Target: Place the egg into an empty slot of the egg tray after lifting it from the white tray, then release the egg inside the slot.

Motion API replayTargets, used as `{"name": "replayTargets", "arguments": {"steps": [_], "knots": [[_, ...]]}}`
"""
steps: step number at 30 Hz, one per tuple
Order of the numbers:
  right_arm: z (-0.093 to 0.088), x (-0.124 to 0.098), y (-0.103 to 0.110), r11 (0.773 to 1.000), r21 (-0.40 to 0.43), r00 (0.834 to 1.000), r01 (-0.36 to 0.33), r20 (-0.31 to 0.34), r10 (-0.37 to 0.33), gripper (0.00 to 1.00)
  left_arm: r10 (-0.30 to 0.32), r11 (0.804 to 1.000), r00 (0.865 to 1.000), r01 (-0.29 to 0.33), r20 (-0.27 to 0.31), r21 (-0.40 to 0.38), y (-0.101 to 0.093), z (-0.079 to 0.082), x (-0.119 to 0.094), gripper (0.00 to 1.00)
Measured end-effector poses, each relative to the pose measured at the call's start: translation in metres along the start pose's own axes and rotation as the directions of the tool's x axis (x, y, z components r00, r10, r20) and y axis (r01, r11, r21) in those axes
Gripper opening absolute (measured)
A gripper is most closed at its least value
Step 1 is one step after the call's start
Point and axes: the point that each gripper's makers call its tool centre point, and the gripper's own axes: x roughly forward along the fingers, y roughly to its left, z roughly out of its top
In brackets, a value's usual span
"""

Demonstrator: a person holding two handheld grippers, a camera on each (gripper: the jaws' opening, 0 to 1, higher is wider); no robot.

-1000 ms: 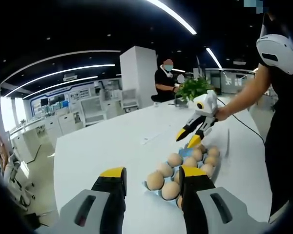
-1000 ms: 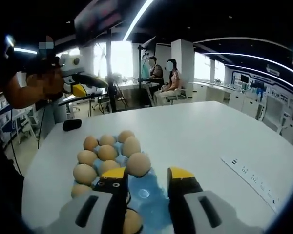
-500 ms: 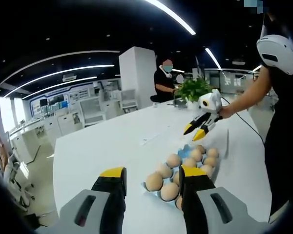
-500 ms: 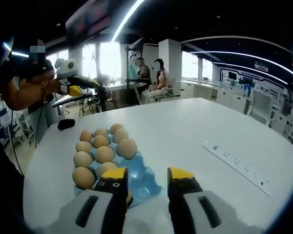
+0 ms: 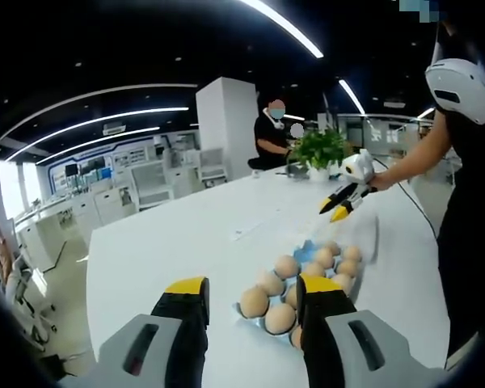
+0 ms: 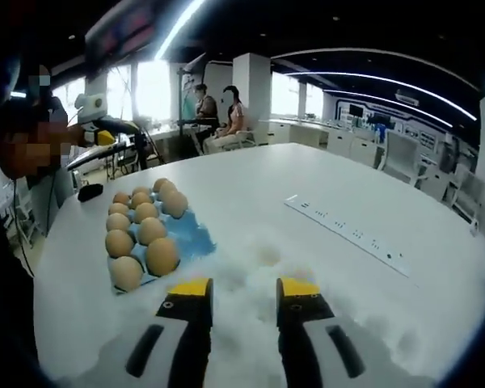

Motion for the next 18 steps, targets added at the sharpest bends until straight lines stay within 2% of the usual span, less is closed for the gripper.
{"name": "replayTargets", "arguments": {"steps": [9,18], "knots": [[-0.018,-0.031,-0.042,0.992,0.020,0.992,0.123,-0.028,-0.123,0.31,-0.003,1.000,1.000,0.003,0.000,0.002,-0.001,0.001,0.000,0.43],[-0.038,-0.048,-0.064,0.980,0.022,0.978,0.198,-0.070,-0.196,0.30,-0.006,1.000,1.000,0.006,-0.001,0.005,0.000,0.002,0.001,0.43]]}}
